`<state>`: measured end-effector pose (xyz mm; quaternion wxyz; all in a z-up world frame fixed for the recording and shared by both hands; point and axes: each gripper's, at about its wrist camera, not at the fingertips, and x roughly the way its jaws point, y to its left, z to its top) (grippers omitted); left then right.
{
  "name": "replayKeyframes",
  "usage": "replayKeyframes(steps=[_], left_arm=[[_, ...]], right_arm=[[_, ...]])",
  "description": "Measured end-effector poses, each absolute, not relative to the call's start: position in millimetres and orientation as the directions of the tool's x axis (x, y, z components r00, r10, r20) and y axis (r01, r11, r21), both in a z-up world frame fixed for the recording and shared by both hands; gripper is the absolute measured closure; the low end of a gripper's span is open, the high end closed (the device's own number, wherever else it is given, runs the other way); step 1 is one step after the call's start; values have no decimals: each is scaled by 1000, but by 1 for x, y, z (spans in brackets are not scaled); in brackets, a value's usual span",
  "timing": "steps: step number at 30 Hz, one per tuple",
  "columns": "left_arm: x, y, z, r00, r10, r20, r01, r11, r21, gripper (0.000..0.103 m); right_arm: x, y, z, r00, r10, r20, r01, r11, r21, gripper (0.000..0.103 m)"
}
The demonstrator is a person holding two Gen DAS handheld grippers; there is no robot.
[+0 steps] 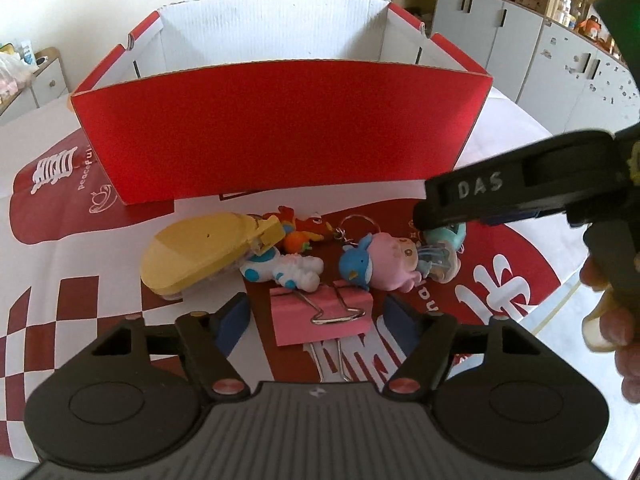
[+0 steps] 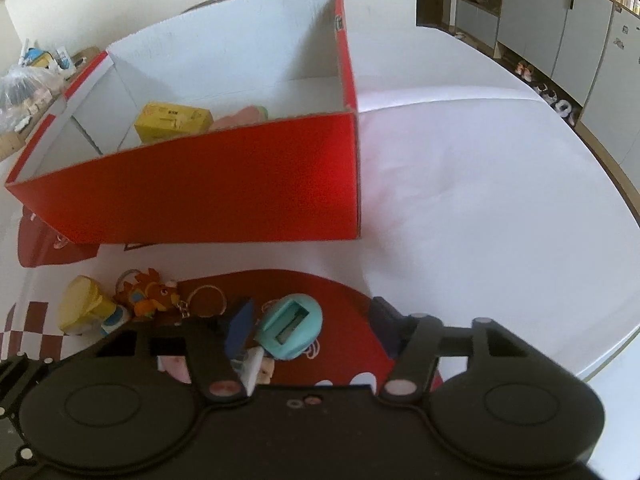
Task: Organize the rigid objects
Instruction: 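Grasp the pink binder clip with left tool while right tool grasps the teal sharpener, then carry the binder clip and sharpener over the red box with both tools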
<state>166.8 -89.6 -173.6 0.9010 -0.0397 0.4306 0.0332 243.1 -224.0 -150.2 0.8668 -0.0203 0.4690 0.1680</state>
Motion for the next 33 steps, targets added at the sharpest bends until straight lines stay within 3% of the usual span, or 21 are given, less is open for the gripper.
replayKeyframes(steps=[3,7,21,33], left_arm=[[168,-90,-173,625,36,-780,-101,994,-35,42],[167,-90,-171,624,27,-781,-94,995,-40,49],[153,-76,-160,624,-26,-781,-47,996,-71,53],[130,-51,-116,661,-86,-746,-47,987,-155,53]], right_arm=[[240,-221,-151,509,267,-818,-312,943,113,50],[237,-216,-150,508,261,-821,-319,942,103,71],[223,-226,-135,526,265,-808,-307,945,110,71],[196,-227,-86,553,325,-768,-355,925,136,71]])
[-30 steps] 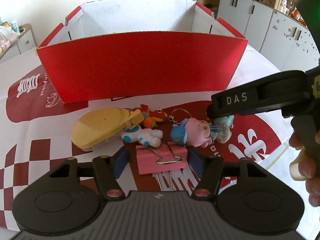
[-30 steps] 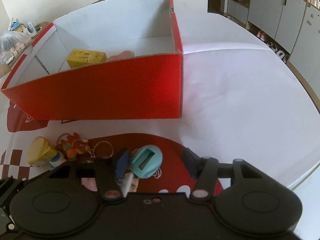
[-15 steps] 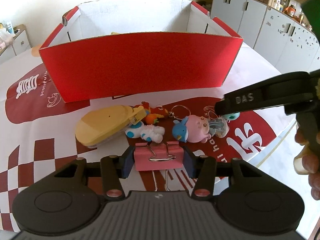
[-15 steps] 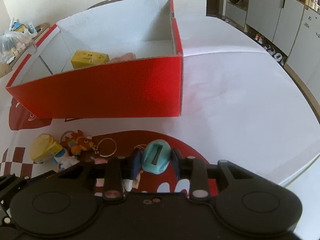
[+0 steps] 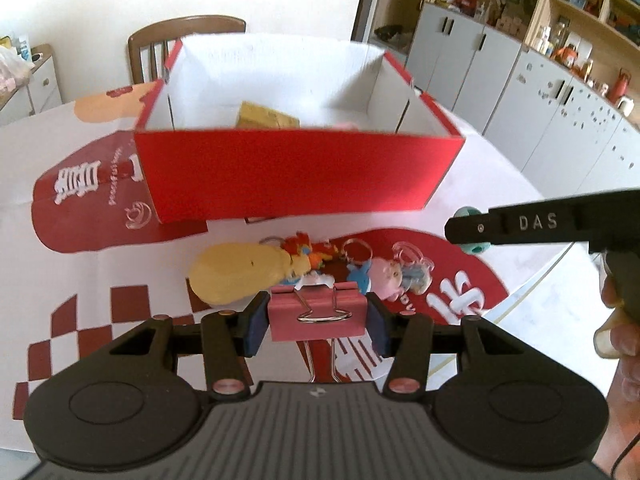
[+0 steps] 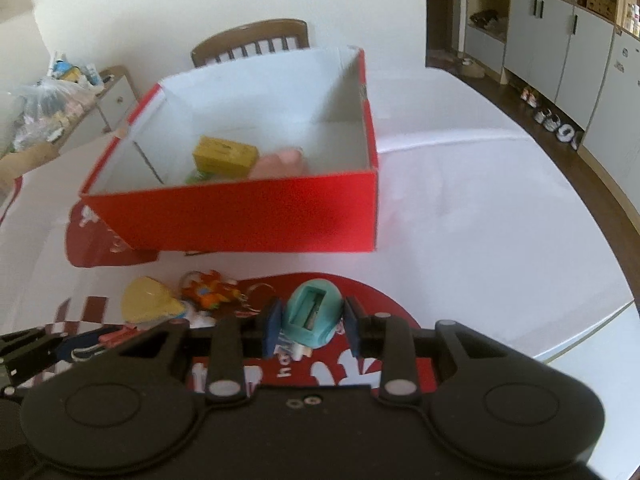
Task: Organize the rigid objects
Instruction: 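Carry the binder clip and sharpener over the red box with both tools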
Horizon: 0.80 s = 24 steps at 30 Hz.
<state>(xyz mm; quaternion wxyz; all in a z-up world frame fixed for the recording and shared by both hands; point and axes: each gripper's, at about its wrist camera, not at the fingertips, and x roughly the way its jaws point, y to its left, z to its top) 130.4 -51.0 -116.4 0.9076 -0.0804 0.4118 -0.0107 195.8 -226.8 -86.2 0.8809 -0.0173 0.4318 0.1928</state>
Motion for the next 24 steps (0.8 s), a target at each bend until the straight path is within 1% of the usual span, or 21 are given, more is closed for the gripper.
replayKeyframes(steps=[11,19,24], left_arm=[[137,-32,-60,745,-95,-661,-38,982,-183,53],[159,-17,-29,797,-38,-603,-50,990,-128,53],[178,-11,-20,806,-19,-592,-54,993,-104,53]], right_arm=[[188,-207,-45,585,367,-723,-428,897,109,71],[204,-197,-25,618,380,-688,-447,890,89,71],[218,-191,-17,633,389,-669,-456,886,84,71]])
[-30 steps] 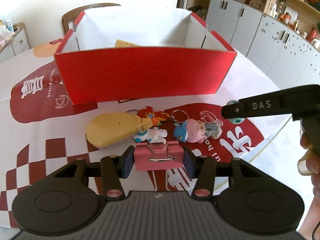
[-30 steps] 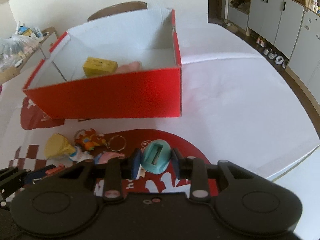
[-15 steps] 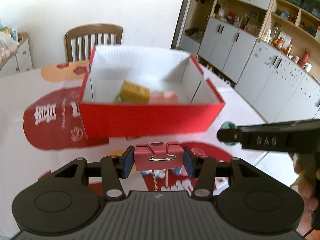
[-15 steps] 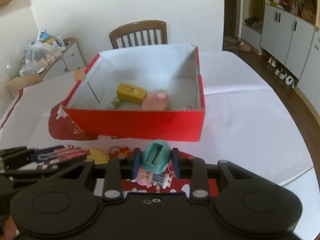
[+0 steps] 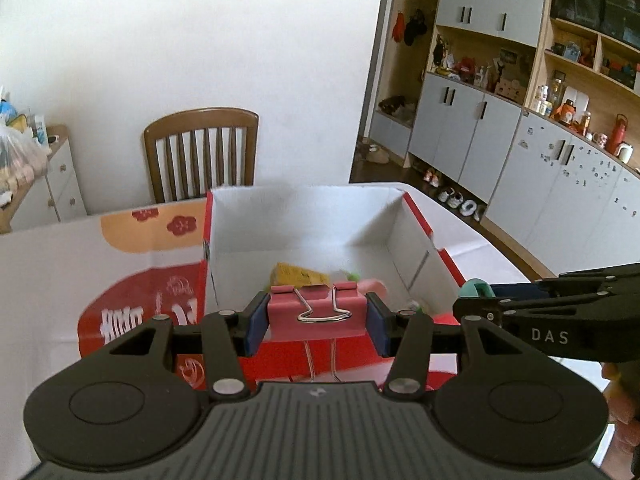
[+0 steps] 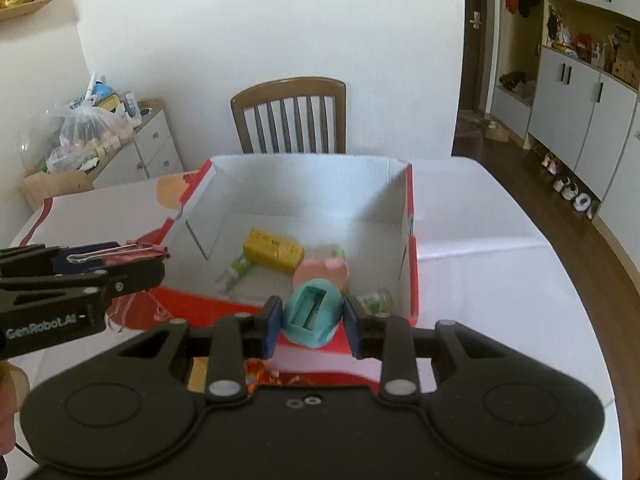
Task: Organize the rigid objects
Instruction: 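Carry the binder clip and sharpener over the red box with both tools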
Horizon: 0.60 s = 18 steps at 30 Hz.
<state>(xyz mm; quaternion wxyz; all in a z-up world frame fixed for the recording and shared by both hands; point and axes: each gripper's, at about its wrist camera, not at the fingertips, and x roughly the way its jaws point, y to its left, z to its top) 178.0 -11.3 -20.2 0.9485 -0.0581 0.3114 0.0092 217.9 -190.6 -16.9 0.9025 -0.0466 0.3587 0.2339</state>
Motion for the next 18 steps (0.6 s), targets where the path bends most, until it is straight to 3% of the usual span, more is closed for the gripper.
replayKeyframes(steps=[10,18], left_arm=[[221,-5,-22,801,23,-598,-62,997,-45,53],[269,11,-43,744,14,-668,-79,995,-68,53]], right_arm=[[247,-173,-17,623,399,-673,-499,865,50,71],[276,-165,-33,591,394,-704,-506,861,57,71]])
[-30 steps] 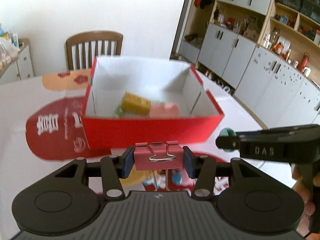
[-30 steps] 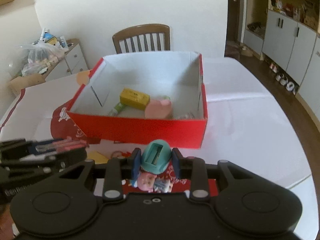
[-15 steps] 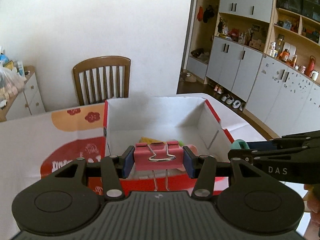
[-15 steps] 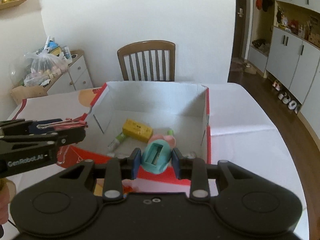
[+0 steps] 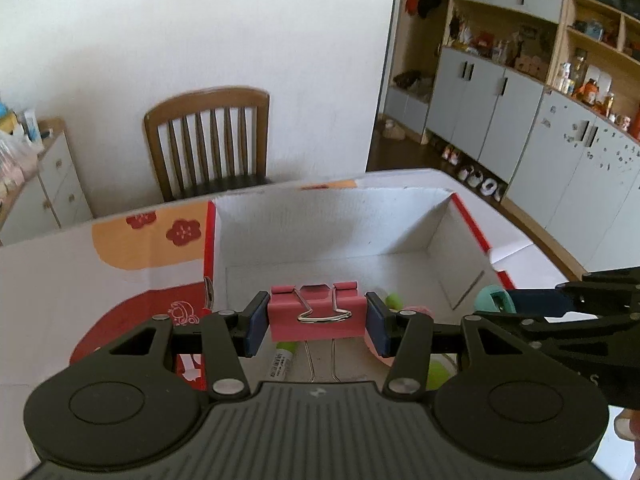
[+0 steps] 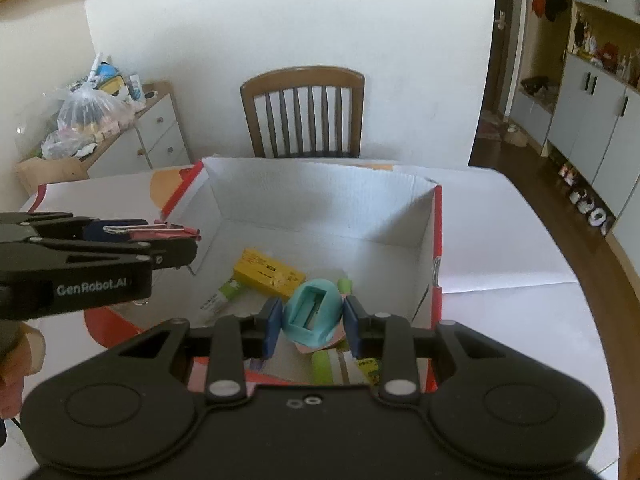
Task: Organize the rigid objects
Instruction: 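Carry the binder clip and sharpener over the red box with both tools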
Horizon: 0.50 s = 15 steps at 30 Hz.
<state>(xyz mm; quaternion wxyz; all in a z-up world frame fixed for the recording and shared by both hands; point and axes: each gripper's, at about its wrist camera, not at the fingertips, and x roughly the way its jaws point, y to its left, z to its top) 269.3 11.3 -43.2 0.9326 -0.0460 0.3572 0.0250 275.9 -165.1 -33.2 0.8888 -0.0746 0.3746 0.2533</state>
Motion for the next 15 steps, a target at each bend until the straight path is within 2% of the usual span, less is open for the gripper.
replayKeyframes(steps=[15], left_arm=[[322,10,-90,636,24,-772,-63,998,-22,53]], right_arm=[[320,-144,-70,506,355,-786,-557,830,16,71]])
